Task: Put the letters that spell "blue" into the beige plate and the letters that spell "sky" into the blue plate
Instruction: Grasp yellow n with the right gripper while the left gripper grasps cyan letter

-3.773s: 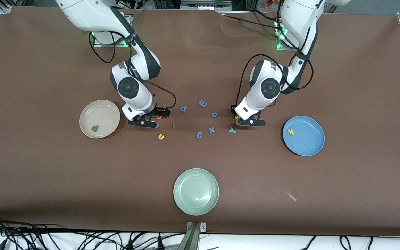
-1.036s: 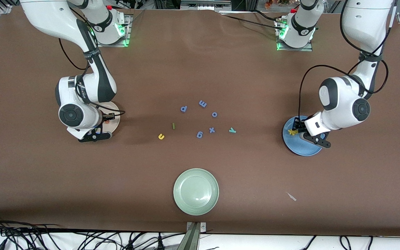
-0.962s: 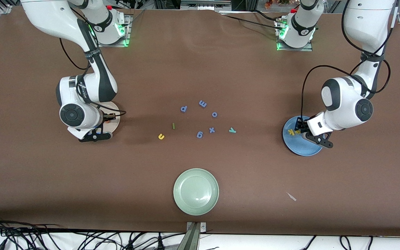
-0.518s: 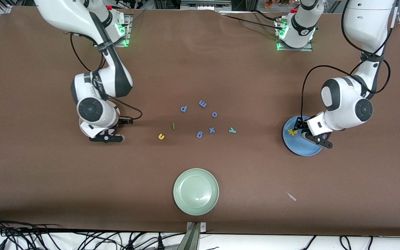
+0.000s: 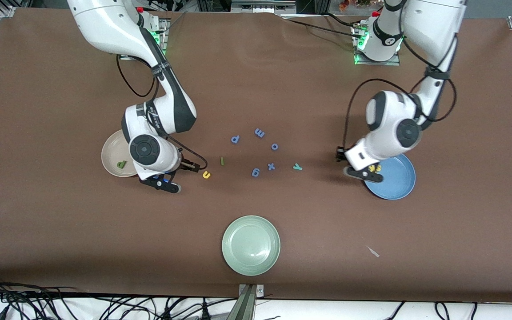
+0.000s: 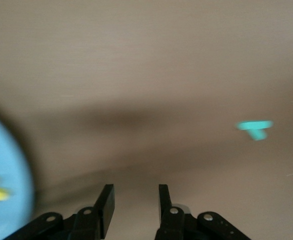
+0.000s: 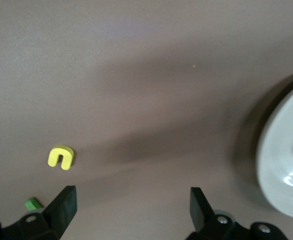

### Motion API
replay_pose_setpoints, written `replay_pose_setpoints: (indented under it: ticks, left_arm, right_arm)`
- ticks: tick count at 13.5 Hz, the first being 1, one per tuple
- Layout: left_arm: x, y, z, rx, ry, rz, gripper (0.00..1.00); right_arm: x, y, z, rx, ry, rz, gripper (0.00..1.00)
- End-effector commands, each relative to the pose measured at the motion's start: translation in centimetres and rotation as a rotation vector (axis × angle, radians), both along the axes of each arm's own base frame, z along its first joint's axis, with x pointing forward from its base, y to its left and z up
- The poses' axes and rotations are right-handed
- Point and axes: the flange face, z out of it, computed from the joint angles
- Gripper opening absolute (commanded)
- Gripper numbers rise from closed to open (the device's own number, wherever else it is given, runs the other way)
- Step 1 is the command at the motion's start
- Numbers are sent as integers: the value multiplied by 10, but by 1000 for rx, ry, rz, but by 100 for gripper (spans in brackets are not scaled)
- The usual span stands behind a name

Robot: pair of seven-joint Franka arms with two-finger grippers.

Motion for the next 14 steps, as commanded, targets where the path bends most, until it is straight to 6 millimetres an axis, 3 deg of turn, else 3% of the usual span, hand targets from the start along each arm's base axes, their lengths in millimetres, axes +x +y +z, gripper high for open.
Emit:
replay_pose_setpoints:
  ticks: [1,5,8,9,11,14]
  left_arm:
    - [17,-31,-2,20,-11,89,44]
    - [32,-71,-15,38,-2,241,47]
    - [26,-93,-19,43,2,276,49]
    - [25,-97,-19,39,-7,294,52]
    - [19,-111,-26,38,-23,292,68]
    - [13,-121,-35,43,-27,275,72]
  right_arm:
    - [10,24,-8,21,-31,-84,100]
    - [13,41,-16,54,-95,-173,100]
    - [10,56,-25,97,-118,-252,100]
    - [8,60,-31,94,-119,-256,100]
    - [6,62,-39,90,-118,-254,100]
    - [4,60,-49,83,-110,-256,99]
